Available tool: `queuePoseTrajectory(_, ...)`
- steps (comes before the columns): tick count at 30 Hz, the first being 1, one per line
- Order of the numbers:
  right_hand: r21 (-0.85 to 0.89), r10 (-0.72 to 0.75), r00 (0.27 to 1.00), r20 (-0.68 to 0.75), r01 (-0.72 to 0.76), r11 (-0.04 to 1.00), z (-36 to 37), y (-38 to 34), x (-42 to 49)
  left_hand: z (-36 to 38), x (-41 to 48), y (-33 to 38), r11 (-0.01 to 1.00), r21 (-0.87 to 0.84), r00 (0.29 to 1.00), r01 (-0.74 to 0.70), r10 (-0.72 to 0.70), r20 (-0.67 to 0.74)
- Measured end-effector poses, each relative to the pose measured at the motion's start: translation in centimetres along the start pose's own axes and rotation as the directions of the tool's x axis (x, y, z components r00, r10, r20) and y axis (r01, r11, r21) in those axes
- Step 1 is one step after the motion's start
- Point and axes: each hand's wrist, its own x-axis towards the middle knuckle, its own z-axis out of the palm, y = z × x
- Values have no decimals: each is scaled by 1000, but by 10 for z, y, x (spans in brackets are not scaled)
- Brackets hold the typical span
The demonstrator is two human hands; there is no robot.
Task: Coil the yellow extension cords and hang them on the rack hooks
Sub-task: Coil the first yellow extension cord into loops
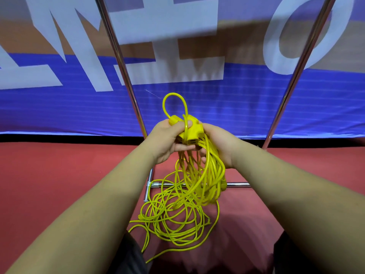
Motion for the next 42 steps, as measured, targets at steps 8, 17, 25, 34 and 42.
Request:
queuePoseTrajectory(8,103,-30,999,17,28,994,-1,-1,2,-11,7,-3,982,180,998,-50,57,-33)
queuePoseTrajectory(17,113,-36,998,45,31,993,1,0,3,-14,4,1,950,294,993,-109,115,-3)
queuePoseTrajectory(25,210,-93,994,-61,104,972,4,5,14,5,5,-15,993,91,986,-73,86,-141)
queuePoseTrajectory(34,262,-109,994,-3,106,959,9,8,11,-7,11,-19,998,-3,988,-55,54,-146)
queuePoseTrajectory(42,216,-122,982,-144,151,965,7,12,11,-56,8,1,946,316,988,-69,108,-110)
